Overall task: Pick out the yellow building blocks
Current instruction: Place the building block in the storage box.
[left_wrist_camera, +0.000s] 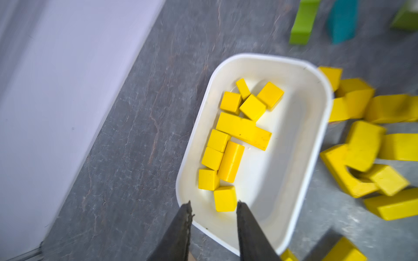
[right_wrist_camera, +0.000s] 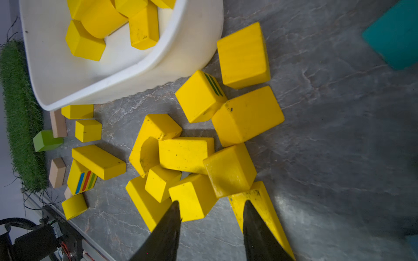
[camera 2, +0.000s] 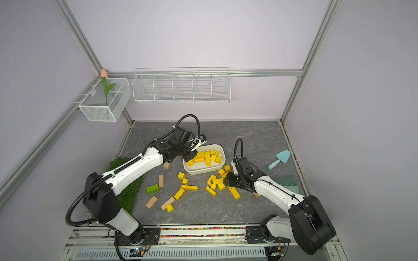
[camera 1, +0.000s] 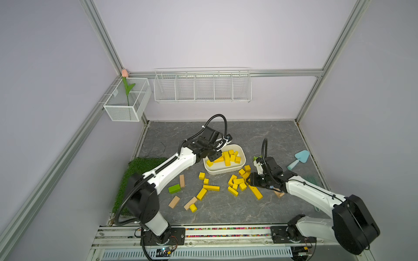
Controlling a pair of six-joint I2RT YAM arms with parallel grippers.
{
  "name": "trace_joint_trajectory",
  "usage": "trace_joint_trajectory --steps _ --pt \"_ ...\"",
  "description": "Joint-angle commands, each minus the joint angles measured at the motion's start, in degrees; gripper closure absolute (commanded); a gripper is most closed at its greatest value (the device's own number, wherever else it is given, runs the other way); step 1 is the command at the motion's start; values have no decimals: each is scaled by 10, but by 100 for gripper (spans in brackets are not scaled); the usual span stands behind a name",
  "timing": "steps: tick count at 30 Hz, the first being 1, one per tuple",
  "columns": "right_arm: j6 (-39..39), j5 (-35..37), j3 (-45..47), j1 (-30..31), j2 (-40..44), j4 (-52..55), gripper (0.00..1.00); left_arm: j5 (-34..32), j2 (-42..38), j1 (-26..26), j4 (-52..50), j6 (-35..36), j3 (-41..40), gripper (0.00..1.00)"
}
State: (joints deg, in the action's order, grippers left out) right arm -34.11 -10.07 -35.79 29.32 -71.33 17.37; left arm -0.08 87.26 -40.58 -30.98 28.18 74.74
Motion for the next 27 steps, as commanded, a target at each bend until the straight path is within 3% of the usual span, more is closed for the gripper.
trace_joint_trajectory --steps 1,6,10,12,14,18,27 --pt "-9 27 13 -2 27 21 53 91 -90 -5 129 -105 -111 66" --pt "-21 68 15 8 68 73 52 123 -249 -5 329 -219 -327 66" --pt "-11 93 -1 26 85 142 49 94 -350 -5 398 -294 -449 65" --pt "0 103 -15 36 84 180 49 101 -387 -5 422 -304 -489 70" --pt "13 114 -27 44 82 213 47 102 -431 -6 428 -318 -511 69" --pt "22 129 -36 51 62 244 47 41 -474 -5 410 -359 -522 67" --pt "31 95 -48 57 -38 213 49 70 -407 -5 414 -350 -499 76"
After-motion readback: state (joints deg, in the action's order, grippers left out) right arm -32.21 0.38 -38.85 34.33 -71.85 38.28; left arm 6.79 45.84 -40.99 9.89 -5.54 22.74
